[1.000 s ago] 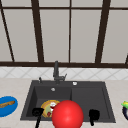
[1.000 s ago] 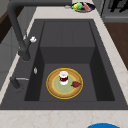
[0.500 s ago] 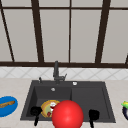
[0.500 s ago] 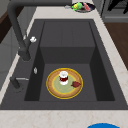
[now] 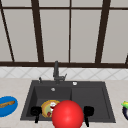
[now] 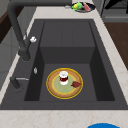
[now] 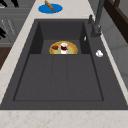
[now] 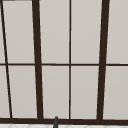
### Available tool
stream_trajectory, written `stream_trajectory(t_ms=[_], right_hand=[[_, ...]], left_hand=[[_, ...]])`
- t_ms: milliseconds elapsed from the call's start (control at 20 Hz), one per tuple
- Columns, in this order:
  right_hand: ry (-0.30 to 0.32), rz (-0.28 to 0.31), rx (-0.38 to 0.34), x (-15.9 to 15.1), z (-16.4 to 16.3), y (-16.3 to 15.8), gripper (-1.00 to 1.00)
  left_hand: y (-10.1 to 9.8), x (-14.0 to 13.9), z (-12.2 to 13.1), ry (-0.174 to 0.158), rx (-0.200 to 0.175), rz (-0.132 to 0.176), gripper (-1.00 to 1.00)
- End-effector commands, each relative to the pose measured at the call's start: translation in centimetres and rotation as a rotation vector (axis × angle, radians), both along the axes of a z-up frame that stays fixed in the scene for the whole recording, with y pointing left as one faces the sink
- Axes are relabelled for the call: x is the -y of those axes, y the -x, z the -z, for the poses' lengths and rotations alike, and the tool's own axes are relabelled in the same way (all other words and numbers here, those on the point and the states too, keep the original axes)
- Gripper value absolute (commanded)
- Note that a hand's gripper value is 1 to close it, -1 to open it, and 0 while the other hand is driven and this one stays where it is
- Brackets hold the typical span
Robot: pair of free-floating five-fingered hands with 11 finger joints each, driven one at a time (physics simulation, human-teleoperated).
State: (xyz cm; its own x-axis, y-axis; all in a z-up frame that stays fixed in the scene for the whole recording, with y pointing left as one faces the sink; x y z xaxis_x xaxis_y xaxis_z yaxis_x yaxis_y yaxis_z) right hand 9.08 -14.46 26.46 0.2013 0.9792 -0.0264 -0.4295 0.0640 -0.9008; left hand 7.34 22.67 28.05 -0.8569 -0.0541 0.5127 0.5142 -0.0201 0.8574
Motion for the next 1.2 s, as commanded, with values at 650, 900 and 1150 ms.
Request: stream_trajectory(t_ms=[650,900,1150], right_hand=[[-0.026,-0.2,0.015,-6.7,-4.2,-2.7,-1.0],[-0.077,-0.315,0.02,-7.5,-4.2,-2.8,-1.0],[-0.125,-0.285,0.026,-7.9,-4.2,-2.8,-1.0]], left_hand=[[0.0,0.0,0.0,0.002,0.007,-0.005,0.0],[0.0,0.0,0.0,0.002,0.007,-0.006,0.0],[0.0,0.0,0.0,0.002,0.008,-0.006,0.0]])
